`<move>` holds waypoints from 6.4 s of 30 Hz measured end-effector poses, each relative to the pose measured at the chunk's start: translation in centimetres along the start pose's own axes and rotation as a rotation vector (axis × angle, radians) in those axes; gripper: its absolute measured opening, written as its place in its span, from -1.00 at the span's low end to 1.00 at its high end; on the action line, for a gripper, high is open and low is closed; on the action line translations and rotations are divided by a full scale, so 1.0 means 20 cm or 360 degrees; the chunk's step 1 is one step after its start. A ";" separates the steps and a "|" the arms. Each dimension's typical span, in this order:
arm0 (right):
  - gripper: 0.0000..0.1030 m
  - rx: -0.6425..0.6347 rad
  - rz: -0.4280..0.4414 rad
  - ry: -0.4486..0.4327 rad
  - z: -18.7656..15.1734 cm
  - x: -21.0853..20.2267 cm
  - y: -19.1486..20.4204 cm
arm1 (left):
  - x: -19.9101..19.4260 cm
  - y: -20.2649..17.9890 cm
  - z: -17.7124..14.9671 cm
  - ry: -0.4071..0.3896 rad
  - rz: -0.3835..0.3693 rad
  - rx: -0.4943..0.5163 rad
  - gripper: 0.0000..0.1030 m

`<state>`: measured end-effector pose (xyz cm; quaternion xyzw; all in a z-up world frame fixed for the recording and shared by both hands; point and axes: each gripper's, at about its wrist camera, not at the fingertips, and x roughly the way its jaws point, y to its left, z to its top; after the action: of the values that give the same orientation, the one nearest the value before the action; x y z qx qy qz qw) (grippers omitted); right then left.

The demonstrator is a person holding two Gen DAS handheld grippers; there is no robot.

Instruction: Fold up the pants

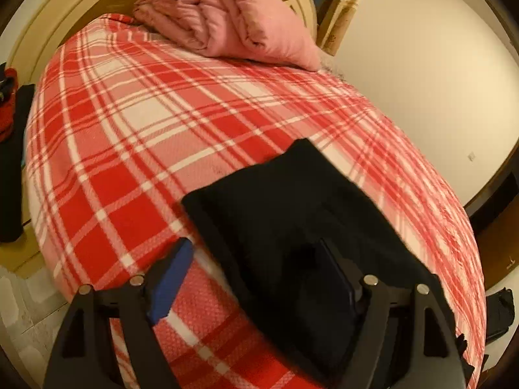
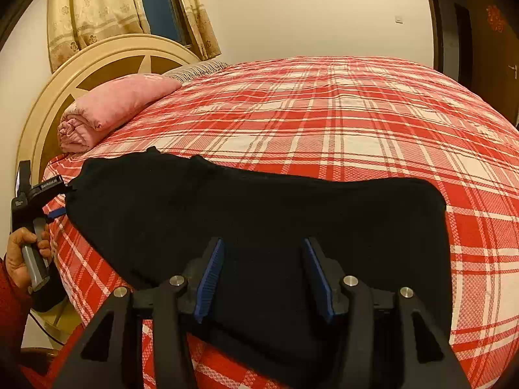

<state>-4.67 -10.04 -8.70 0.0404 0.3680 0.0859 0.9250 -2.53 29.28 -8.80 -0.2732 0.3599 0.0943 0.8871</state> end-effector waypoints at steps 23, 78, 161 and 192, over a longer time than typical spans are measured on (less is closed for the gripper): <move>0.16 0.0040 0.0014 0.0013 0.00 0.00 -0.01 | -0.06 0.09 -0.06 -0.0038 -0.0107 -0.0366 0.25; 0.19 0.0637 -0.0038 -0.0236 -0.08 -0.49 -0.65 | -0.56 -1.49 -1.20 0.0210 -0.1262 0.1650 -0.60; 0.15 0.0612 0.0045 -0.0171 0.04 -0.33 -0.69 | 0.04 -1.30 -0.49 0.0345 -0.0268 0.1247 0.89; 0.52 0.0662 0.0127 -0.0079 -0.20 -0.27 -0.54 | -0.07 -1.17 -0.70 0.0517 -0.0454 0.1069 1.00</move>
<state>-9.96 -21.67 -9.43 0.2471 0.3531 0.0437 0.9013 -3.25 2.14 -6.42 -0.0265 0.4647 -0.1972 0.8628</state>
